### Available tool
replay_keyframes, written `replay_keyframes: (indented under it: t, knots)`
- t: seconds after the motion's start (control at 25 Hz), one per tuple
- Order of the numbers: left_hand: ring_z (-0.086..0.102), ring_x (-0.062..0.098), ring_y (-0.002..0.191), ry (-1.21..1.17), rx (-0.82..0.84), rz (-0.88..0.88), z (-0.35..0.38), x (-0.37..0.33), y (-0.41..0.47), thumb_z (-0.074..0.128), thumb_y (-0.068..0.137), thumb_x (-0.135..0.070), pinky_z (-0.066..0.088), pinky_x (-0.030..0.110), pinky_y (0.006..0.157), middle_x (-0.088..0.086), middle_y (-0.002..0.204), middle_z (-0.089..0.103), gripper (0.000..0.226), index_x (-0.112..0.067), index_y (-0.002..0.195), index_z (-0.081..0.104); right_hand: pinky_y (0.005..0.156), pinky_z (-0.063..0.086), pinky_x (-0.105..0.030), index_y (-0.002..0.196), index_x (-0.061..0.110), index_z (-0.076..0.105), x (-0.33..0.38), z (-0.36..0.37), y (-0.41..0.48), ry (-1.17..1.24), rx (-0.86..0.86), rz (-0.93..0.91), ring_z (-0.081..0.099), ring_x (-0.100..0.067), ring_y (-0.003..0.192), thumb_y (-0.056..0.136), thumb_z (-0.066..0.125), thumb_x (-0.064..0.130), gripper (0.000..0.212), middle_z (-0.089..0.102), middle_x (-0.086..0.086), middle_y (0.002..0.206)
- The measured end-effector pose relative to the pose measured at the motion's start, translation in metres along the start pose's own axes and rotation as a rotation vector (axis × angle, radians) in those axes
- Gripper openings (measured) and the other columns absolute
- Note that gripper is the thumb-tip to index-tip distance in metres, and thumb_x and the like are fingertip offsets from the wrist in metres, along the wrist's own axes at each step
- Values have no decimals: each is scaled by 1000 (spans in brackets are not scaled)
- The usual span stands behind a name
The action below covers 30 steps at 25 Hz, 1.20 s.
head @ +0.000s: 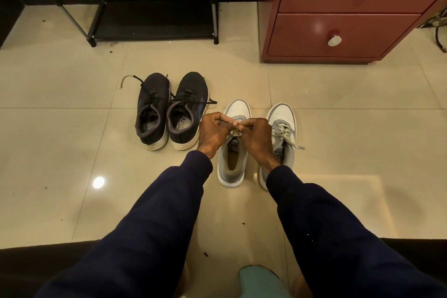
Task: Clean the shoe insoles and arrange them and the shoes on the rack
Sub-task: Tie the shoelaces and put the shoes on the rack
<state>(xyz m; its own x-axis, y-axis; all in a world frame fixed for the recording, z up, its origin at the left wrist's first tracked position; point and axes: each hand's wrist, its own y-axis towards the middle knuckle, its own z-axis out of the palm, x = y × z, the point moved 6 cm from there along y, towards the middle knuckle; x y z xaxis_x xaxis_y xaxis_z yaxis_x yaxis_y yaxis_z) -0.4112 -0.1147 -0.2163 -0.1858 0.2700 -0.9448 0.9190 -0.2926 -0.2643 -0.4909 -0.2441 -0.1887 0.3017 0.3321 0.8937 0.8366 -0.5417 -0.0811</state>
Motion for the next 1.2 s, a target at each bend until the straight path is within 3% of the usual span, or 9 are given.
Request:
replay_keyframes:
  t: [0.16, 0.36, 0.44, 0.56, 0.72, 0.88, 1.0, 1.12, 1.2]
  knots:
    - [76, 32, 76, 8, -2, -63, 2, 0, 4, 84, 84, -8, 64, 43, 73, 15, 80, 77, 11, 0, 87, 76, 57, 53, -13, 101, 12, 64, -2, -1, 0, 106, 2, 55, 70, 0, 69, 84, 76, 4, 23, 71, 1, 82]
    - [68, 23, 70, -33, -43, -215, 1, 5, 10, 84, 84, -10, 59, 30, 63, 17, 84, 75, 18, 6, 86, 77, 64, 47, -5, 90, 13, 76, 0, 2, -4, 36, 52, -53, 66, 7, 76, 80, 82, 9, 12, 73, 6, 85]
    - [64, 21, 60, -78, -39, -297, 2, 8, 11, 84, 84, -9, 54, 24, 52, 18, 78, 70, 24, 12, 86, 74, 68, 51, -8, 91, 14, 76, 3, 2, -6, 9, 47, -107, 67, 3, 80, 80, 81, 10, 13, 74, 4, 89]
    - [60, 12, 45, -74, -58, -415, 2, 13, 13, 87, 81, -11, 47, 19, 43, 11, 68, 65, 22, -2, 80, 67, 73, 56, -19, 91, 16, 74, 4, 3, -8, -92, 25, -172, 67, -4, 84, 83, 78, 15, 9, 73, 3, 92]
    - [65, 12, 58, -131, -68, -492, -4, 25, 18, 87, 82, -15, 53, 20, 49, 10, 81, 71, 23, -6, 87, 66, 71, 46, -22, 83, 20, 67, 3, -9, -13, -203, -48, -195, 56, -10, 84, 83, 75, 19, 8, 62, 5, 86]
    - [67, 13, 60, -196, -177, -521, -26, 50, 28, 89, 80, -15, 53, 20, 47, 16, 92, 76, 44, 4, 112, 66, 67, 51, -32, 76, 18, 68, -19, -37, -22, -222, -161, -79, 58, -10, 76, 79, 77, 14, 10, 63, 5, 78]
    - [68, 18, 62, -140, -247, -475, -29, 58, 26, 89, 79, -14, 56, 25, 53, 21, 94, 76, 37, 5, 104, 68, 63, 51, -25, 73, 15, 74, -20, -44, -23, -225, -197, 19, 63, -8, 68, 78, 80, 18, 9, 67, 5, 71]
    - [70, 24, 67, -41, -293, -408, -27, 60, 27, 89, 80, -18, 64, 40, 76, 16, 79, 74, 28, 3, 87, 71, 57, 40, -13, 70, 11, 75, -12, -50, -29, -167, -240, 117, 63, -8, 66, 77, 79, 13, 8, 69, 3, 68]
    - [73, 28, 70, 12, -293, -396, -26, 59, 26, 90, 78, -23, 64, 47, 80, 13, 73, 73, 29, 0, 79, 72, 55, 40, -15, 63, 9, 73, -17, -53, -32, -119, -240, 196, 60, -7, 59, 74, 76, 10, 11, 66, 4, 60]
